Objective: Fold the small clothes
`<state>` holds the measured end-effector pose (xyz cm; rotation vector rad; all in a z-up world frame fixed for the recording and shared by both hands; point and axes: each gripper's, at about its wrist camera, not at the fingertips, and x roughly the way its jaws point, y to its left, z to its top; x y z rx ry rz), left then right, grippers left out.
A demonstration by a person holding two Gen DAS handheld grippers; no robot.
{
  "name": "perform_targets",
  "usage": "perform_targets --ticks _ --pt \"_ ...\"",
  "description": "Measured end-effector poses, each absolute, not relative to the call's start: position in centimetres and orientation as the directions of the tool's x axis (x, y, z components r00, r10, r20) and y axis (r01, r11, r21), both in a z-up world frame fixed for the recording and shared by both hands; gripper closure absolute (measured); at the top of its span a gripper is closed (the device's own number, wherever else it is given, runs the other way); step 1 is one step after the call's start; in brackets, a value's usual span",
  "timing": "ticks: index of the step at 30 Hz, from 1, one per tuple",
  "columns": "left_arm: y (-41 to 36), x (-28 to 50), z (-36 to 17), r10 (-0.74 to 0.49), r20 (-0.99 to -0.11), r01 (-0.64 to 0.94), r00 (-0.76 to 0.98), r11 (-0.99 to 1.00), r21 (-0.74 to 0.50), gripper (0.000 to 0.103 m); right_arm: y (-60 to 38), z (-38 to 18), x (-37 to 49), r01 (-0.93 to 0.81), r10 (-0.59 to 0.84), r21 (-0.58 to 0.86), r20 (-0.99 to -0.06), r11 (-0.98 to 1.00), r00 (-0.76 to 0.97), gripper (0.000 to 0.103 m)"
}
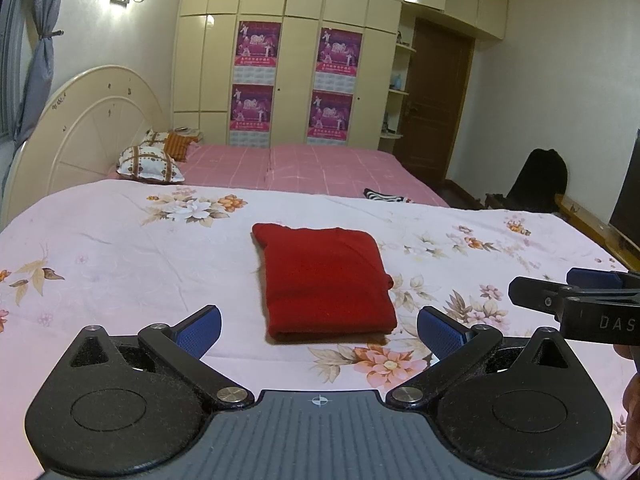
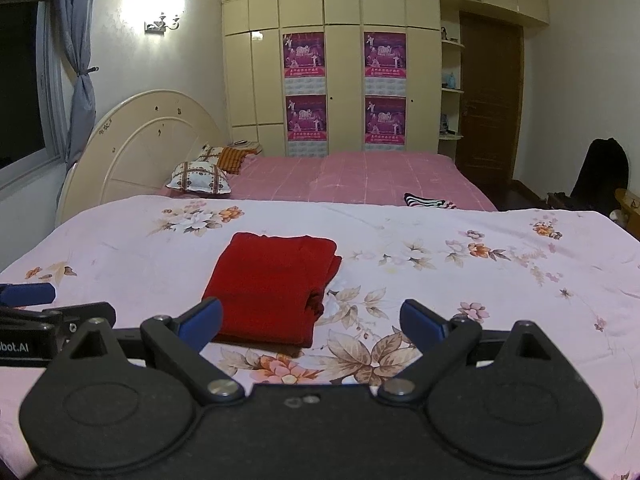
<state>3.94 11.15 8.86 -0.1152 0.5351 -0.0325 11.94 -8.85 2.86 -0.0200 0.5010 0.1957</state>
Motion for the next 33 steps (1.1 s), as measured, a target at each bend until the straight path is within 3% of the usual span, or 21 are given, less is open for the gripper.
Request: perform_targets --ticks 33 --pt "11.55 4.59 8.62 -0.060 -0.502 0.010 0.863 0.995 -0.102 0.000 -8.46 2.78 12.24 -0.194 0.180 0.022 -0.482 0.981 0.857 0.008"
